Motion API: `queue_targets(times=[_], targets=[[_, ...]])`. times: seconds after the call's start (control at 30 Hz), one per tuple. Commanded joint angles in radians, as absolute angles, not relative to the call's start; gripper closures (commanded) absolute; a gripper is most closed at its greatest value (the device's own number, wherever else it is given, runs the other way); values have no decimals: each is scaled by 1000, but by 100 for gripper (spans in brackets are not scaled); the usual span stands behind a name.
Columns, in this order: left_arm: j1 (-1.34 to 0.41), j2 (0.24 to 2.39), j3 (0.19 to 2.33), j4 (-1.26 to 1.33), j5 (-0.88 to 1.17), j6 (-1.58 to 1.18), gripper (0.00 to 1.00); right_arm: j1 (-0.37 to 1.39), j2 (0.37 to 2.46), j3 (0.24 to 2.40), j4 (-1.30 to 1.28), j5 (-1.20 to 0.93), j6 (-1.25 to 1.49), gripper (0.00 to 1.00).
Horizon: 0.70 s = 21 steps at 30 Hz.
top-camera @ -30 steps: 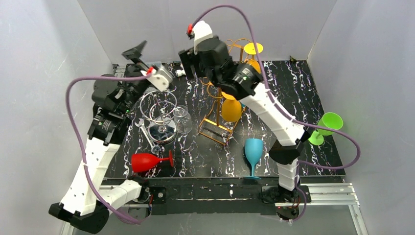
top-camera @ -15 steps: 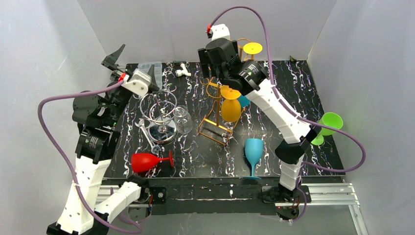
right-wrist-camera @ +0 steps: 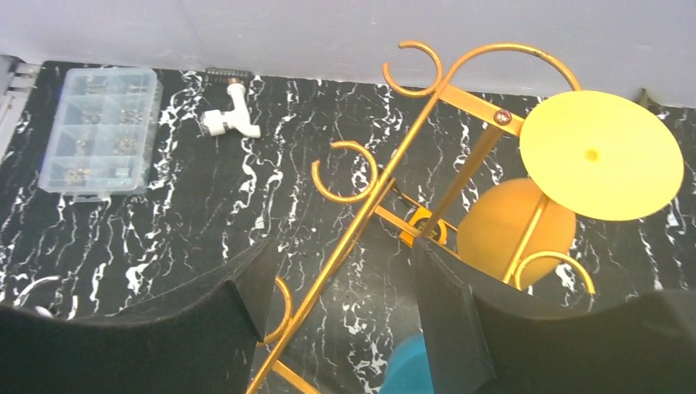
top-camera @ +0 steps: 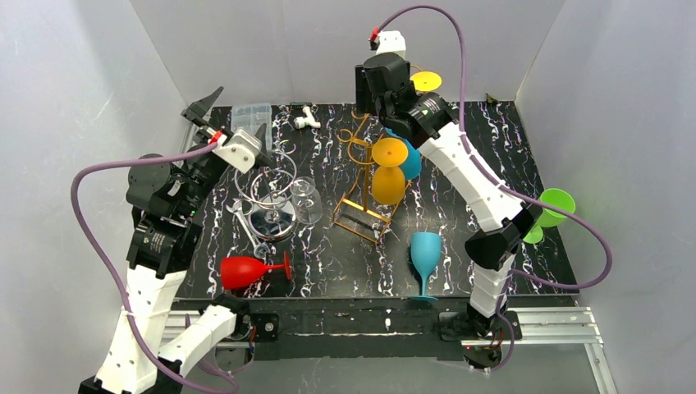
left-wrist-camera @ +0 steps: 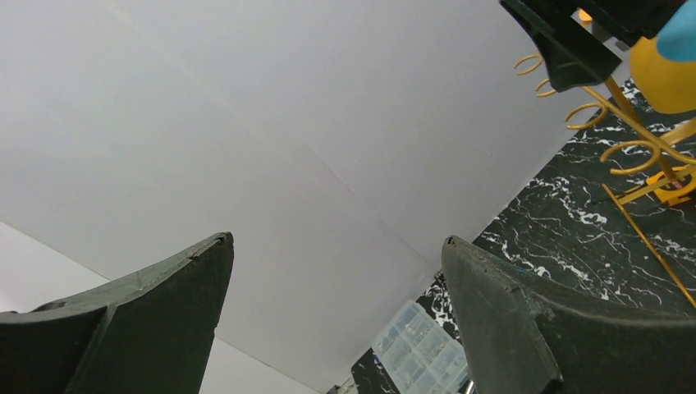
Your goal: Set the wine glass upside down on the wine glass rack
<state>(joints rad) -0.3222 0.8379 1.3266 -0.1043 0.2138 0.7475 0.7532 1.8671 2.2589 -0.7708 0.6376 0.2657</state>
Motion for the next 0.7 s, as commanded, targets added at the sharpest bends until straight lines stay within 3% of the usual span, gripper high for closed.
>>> queue_targets(times=[0.0, 0.3, 0.67], targets=[[-318, 817, 1310, -115, 257, 764, 2, 711, 1902, 2256, -696, 569, 290, 32], [-318, 831, 1318, -108, 262, 779, 2, 657, 1884, 2171, -687, 509, 318, 37], [-316, 807, 1289, -113, 289, 806, 2, 583, 1937, 2204, -608, 340, 218, 67]])
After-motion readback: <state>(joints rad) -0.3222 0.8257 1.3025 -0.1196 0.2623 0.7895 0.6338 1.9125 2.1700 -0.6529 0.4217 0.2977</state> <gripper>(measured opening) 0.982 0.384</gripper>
